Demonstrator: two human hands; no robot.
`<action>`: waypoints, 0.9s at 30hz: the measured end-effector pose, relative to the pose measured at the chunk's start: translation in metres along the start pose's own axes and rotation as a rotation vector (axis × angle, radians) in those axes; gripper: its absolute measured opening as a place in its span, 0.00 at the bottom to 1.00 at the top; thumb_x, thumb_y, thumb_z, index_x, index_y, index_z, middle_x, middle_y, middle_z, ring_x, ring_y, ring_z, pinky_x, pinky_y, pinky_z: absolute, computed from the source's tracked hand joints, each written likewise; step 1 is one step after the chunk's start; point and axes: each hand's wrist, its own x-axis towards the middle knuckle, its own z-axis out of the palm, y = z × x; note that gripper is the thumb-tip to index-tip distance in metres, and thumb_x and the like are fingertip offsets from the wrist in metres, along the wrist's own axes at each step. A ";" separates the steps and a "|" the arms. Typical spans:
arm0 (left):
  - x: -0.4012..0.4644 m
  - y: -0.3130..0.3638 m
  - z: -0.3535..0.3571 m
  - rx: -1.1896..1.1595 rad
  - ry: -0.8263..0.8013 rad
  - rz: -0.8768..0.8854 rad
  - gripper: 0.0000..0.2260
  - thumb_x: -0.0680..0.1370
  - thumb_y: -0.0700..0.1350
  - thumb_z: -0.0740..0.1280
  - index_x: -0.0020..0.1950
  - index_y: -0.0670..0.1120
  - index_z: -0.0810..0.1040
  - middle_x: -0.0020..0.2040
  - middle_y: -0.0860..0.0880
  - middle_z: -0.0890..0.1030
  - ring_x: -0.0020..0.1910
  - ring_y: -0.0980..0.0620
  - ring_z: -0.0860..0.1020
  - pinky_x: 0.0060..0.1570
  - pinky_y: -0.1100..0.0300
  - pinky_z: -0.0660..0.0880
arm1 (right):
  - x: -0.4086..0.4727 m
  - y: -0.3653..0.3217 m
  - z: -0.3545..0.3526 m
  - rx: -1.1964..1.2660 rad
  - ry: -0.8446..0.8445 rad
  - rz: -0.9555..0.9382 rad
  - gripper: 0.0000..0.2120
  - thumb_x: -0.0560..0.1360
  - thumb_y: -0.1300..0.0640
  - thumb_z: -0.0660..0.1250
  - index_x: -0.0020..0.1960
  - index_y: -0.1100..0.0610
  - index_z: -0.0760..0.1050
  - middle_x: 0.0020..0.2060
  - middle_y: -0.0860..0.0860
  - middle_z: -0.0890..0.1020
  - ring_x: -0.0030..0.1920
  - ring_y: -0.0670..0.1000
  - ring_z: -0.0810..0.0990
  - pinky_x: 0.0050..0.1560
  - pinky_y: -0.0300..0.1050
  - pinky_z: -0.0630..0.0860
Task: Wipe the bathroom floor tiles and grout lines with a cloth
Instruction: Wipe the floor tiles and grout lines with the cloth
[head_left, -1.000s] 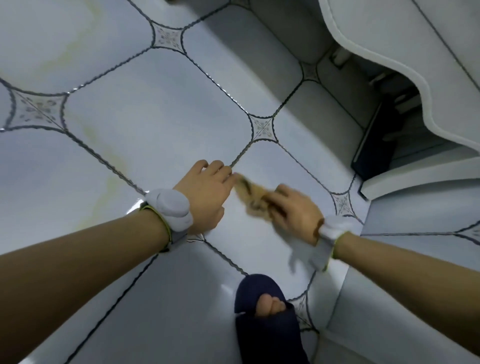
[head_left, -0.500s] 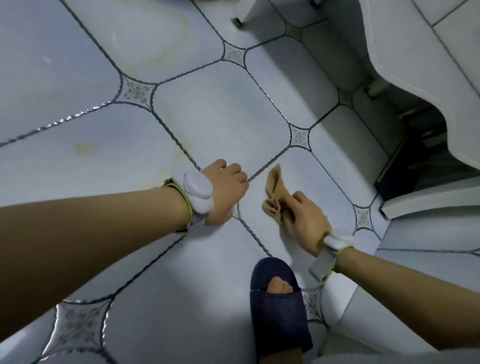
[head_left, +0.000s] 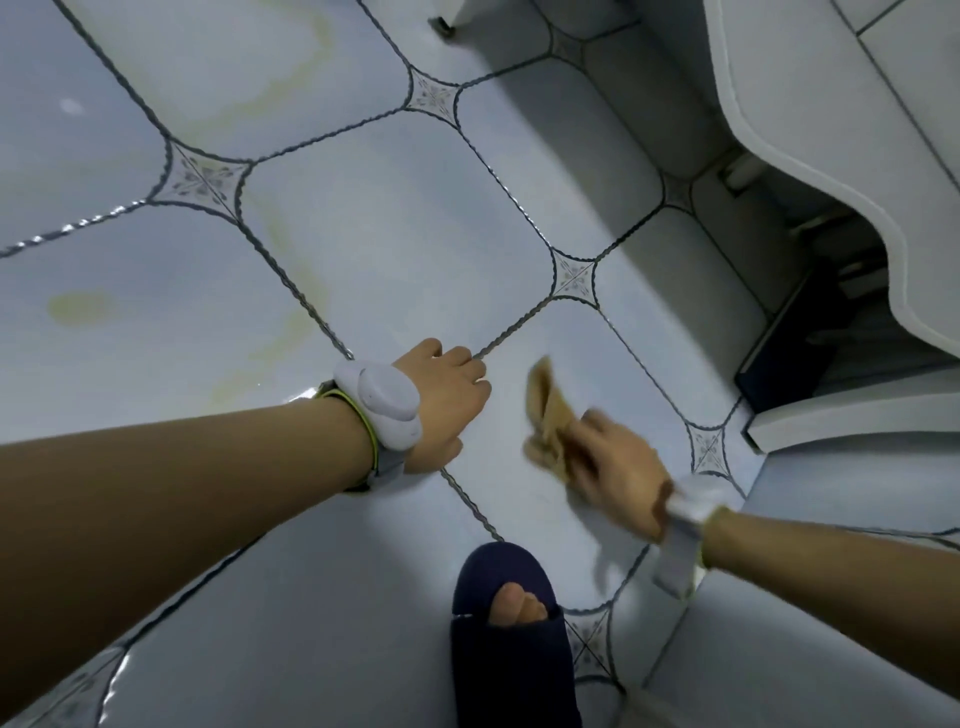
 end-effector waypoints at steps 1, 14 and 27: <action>0.004 0.001 -0.001 0.003 -0.007 0.011 0.21 0.74 0.51 0.61 0.65 0.46 0.68 0.66 0.48 0.68 0.66 0.47 0.66 0.65 0.50 0.64 | -0.016 -0.006 0.004 -0.033 -0.079 -0.107 0.10 0.75 0.51 0.62 0.56 0.45 0.70 0.44 0.44 0.68 0.39 0.49 0.72 0.33 0.43 0.65; 0.020 0.010 0.000 -0.021 -0.090 0.054 0.20 0.73 0.51 0.65 0.61 0.45 0.67 0.63 0.49 0.67 0.61 0.49 0.67 0.62 0.52 0.65 | -0.004 0.043 -0.022 0.024 0.111 0.475 0.07 0.77 0.57 0.64 0.54 0.54 0.73 0.44 0.53 0.75 0.42 0.59 0.76 0.44 0.51 0.72; 0.027 0.012 0.009 0.068 -0.074 0.091 0.22 0.72 0.49 0.65 0.63 0.44 0.66 0.64 0.48 0.67 0.62 0.48 0.68 0.61 0.53 0.67 | -0.036 0.078 -0.028 -0.037 0.077 0.557 0.05 0.73 0.63 0.65 0.49 0.60 0.74 0.42 0.55 0.76 0.43 0.61 0.76 0.40 0.49 0.67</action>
